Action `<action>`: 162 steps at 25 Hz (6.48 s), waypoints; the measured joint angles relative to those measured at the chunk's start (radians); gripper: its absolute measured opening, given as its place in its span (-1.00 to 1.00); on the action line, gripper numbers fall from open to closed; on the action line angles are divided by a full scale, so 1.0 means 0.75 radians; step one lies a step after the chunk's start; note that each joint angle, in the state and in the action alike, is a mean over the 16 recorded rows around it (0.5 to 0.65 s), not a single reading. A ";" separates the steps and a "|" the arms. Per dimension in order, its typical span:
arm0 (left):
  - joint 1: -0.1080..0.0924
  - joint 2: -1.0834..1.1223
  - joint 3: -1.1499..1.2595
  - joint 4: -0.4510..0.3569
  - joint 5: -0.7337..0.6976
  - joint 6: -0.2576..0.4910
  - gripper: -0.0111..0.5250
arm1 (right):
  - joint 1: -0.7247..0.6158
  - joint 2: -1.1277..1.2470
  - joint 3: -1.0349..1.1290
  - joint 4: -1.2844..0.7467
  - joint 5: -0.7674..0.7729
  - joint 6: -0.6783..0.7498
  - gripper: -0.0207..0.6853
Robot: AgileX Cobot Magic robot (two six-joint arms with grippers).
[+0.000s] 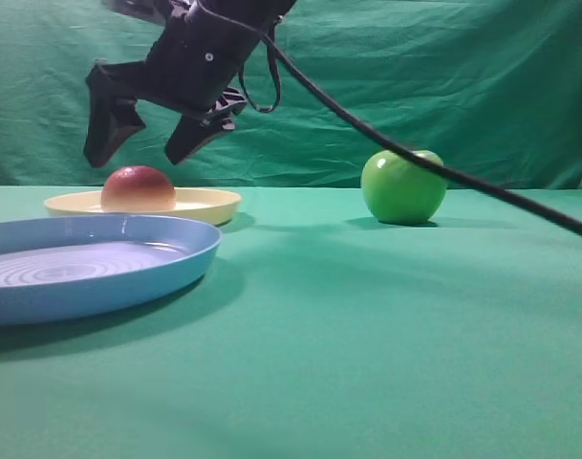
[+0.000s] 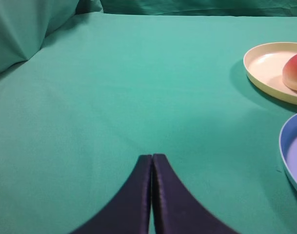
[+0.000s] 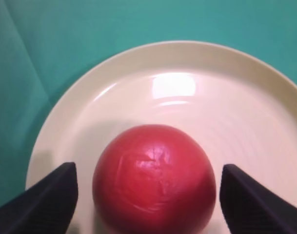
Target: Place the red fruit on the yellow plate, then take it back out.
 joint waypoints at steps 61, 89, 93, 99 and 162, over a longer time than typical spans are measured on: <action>0.000 0.000 0.000 0.000 0.000 -0.002 -0.96 | -0.650 -1.511 1.927 -0.306 -0.209 0.430 -0.50; 0.000 0.000 0.000 0.000 0.000 -0.002 -0.96 | -0.650 -1.602 1.849 -0.323 -0.196 0.473 0.53; 0.000 0.000 0.000 0.000 0.000 -0.002 -0.96 | -0.650 -1.714 1.758 -0.326 -0.051 0.477 0.13; 0.000 0.000 0.000 0.000 0.000 -0.002 -0.96 | -0.650 -1.893 1.663 -0.332 0.144 0.482 -0.48; 0.000 0.000 0.000 0.000 0.000 -0.002 -0.96 | -0.832 -3.231 2.659 -0.898 -0.306 1.214 -0.94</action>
